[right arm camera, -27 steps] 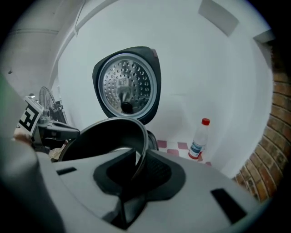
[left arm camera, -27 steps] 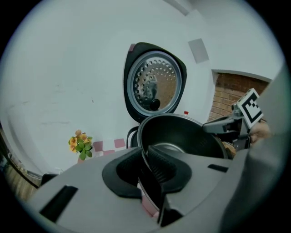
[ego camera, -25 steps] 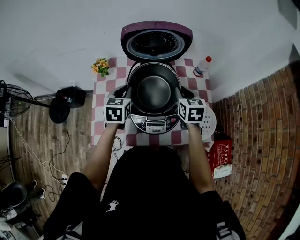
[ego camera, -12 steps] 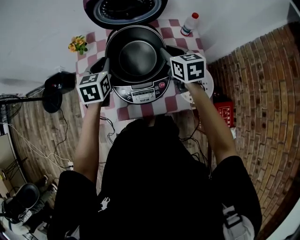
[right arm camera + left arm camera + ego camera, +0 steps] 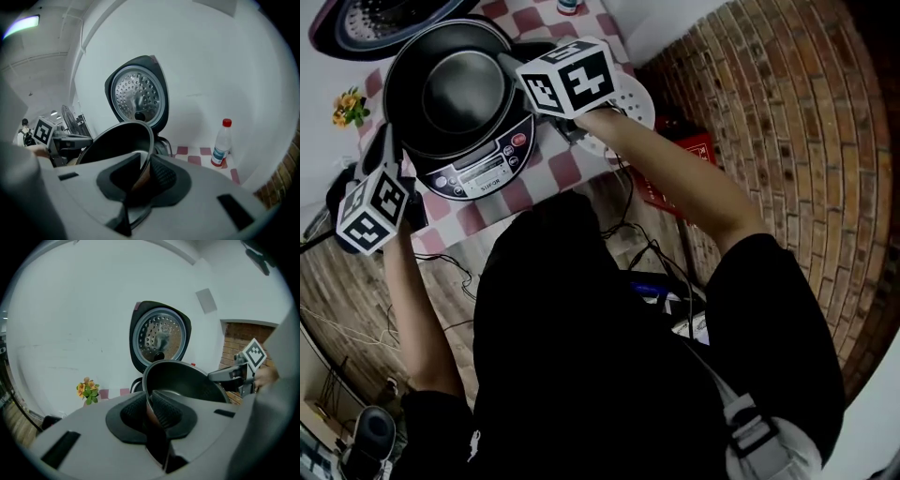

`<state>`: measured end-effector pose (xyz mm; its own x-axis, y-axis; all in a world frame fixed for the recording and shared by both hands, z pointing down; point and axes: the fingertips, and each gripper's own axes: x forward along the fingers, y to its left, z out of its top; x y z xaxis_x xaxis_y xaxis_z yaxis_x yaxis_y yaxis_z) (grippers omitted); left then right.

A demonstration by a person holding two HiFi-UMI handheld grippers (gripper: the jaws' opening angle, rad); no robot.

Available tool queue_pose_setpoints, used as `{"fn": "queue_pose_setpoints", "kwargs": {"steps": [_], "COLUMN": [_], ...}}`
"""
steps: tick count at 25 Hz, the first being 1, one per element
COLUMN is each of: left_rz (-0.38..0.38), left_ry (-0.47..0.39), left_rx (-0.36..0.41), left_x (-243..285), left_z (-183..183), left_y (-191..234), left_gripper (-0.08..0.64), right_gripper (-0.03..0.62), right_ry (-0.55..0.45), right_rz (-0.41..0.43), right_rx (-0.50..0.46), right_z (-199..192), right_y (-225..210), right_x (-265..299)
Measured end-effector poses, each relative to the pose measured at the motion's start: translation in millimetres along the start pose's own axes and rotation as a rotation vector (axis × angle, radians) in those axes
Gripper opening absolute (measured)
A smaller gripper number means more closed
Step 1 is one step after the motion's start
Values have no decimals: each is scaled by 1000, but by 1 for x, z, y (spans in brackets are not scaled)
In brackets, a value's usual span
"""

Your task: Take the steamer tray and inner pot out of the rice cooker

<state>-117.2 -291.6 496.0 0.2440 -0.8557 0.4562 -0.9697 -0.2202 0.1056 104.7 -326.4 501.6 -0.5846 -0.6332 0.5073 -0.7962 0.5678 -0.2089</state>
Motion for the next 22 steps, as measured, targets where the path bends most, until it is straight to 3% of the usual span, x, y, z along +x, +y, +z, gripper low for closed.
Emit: {"fn": "queue_pose_setpoints", "kwargs": {"steps": [11,18,22], "left_rz": [17,11,-2], "left_ry": [-1,-63,-99], "left_rx": [-31,-105,-110], "left_x": [-8,-28,-43], "left_z": [-4,9,17], "left_y": [-6,-8,-12], "left_gripper": [43,37,35], "right_gripper": [61,44,29], "right_ry": [-10,-95,-160], "right_rz": [15,28,22], "right_rx": [8,50,72], "right_z": [3,31,51], "right_y": [1,12,16], "right_x": [-6,-23,-36]}}
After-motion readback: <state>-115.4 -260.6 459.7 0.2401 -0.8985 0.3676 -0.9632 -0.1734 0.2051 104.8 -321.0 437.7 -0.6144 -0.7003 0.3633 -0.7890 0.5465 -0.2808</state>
